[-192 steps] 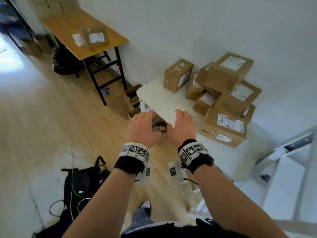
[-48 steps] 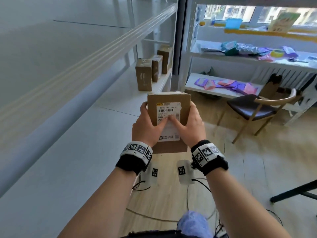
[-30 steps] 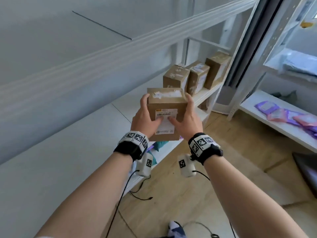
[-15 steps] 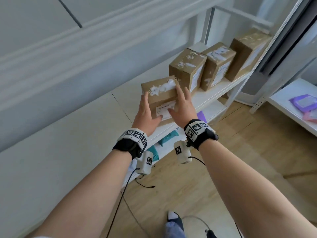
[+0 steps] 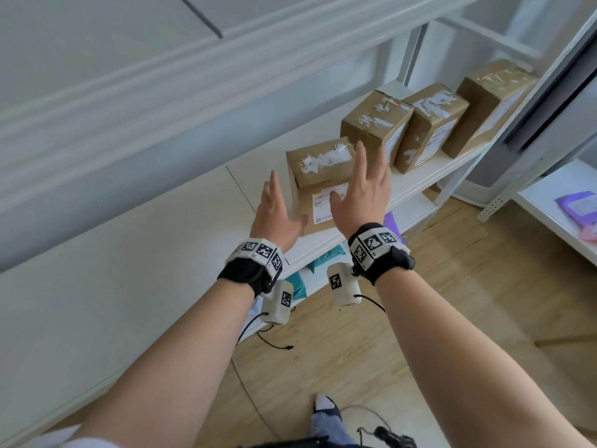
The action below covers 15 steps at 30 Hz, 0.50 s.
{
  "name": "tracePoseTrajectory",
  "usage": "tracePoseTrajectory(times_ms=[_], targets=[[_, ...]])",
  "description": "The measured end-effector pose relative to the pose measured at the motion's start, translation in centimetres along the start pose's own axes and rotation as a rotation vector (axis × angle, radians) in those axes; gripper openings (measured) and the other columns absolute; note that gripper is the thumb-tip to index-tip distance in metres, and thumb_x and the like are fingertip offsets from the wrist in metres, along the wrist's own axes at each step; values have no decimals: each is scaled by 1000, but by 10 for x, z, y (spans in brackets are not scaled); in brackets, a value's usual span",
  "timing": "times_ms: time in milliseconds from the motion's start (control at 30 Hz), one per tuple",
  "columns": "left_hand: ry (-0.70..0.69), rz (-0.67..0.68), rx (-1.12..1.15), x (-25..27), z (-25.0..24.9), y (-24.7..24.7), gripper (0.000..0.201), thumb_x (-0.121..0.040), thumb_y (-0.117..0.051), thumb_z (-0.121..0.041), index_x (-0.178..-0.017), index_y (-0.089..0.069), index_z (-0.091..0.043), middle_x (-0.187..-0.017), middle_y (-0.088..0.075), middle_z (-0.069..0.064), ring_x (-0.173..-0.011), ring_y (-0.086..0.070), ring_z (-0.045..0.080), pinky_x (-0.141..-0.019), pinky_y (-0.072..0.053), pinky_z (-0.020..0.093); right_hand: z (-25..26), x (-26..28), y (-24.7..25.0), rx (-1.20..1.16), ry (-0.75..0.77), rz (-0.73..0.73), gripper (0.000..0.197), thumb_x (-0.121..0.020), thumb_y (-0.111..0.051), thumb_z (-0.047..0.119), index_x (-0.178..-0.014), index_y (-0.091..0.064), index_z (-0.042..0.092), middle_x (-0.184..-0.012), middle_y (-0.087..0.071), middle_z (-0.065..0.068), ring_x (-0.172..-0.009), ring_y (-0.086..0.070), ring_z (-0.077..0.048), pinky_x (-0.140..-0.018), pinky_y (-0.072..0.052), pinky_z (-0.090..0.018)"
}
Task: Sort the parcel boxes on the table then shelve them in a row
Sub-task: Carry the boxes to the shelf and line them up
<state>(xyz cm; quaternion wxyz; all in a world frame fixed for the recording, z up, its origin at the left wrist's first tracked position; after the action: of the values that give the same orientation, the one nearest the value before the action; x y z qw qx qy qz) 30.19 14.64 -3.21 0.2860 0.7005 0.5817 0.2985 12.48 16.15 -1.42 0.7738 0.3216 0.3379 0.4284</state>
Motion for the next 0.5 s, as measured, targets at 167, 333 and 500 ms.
tracePoseTrajectory(times_ms=[167,333,500], targets=[[-14,-91,-48,29,21,45,81,-91,-67,-35,-155,-20,-16,-160,-28,5,-144,-31,23,-116,-28,36,56,24,11,-41,86,-61,84,-79,-68,22,-152,-28,15,-158,-21,-20,-145,-19,-40,-118,-22,-51],[23,-244,-54,73,61,99,68,-91,-66,-36,-148,-34,-19,-149,-45,0,-134,-45,21,-107,-38,37,135,64,-15,-135,322,41,78,-78,-69,19,-148,-35,10,-152,-32,-21,-138,-31,-41,-113,-30,-50],[141,-351,-130,129,116,151,66,-91,-63,-41,-148,-34,-22,-148,-45,1,-133,-45,23,-106,-41,40,200,118,-54,-169,500,208,75,-79,-69,18,-146,-37,9,-148,-37,-20,-131,-39,-40,-107,-37,-50]])
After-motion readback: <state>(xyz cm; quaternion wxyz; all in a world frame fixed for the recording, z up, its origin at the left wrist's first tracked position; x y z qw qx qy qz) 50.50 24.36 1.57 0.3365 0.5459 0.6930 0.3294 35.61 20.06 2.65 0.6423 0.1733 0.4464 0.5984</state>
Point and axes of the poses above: each hand's wrist, its own x-axis away from the middle knuckle, its own y-axis out of the back of the hand, z = x × y, the point moved 6 cm from there along -x, towards the middle knuckle
